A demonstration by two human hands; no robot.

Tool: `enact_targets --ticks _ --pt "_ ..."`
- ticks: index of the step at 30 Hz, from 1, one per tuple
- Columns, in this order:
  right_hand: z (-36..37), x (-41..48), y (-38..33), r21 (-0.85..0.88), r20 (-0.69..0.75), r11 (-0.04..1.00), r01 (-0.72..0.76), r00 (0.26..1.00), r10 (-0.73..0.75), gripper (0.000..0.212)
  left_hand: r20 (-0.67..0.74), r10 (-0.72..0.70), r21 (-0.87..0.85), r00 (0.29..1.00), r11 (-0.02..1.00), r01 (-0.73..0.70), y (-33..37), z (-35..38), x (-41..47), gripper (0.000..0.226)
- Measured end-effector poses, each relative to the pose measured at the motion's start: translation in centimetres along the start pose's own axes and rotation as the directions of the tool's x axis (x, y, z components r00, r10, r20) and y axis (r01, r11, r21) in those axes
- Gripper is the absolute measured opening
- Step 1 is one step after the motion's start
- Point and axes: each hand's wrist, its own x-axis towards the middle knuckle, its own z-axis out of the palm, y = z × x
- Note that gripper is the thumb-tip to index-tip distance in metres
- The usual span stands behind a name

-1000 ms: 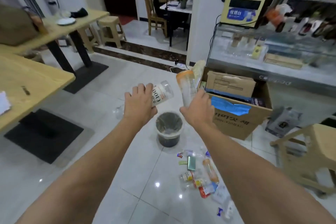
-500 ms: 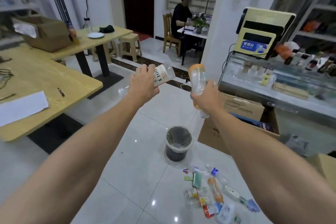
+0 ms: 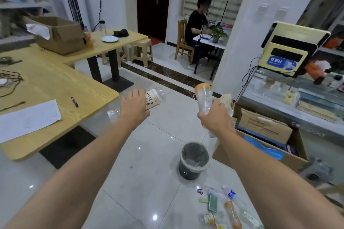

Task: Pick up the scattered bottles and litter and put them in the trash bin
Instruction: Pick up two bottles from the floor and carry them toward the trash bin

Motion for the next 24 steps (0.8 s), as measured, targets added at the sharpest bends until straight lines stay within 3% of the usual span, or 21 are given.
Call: enact_targets --ticks 8,15,24 --pt "2.2 8.0 4.6 -0.108 -0.152 0.988 -0.109 0.984 0.092 0.071 0.052 0.097 -0.097 0.994 0.991 -0.092 8.9 6.1 7.5 0.065" --pt "2.8 15.9 8.5 -0.037 -0.169 0.977 -0.21 0.965 0.201 0.064 0.043 0.287 -0.058 0.957 0.957 -0.285 15.4 8.7 16.0 0.061" --pt "7.8 18.9 13.5 -0.001 -0.182 0.943 -0.332 0.928 0.326 0.07 0.12 0.358 -0.105 0.926 0.932 -0.347 19.8 15.5 20.7 0.063"
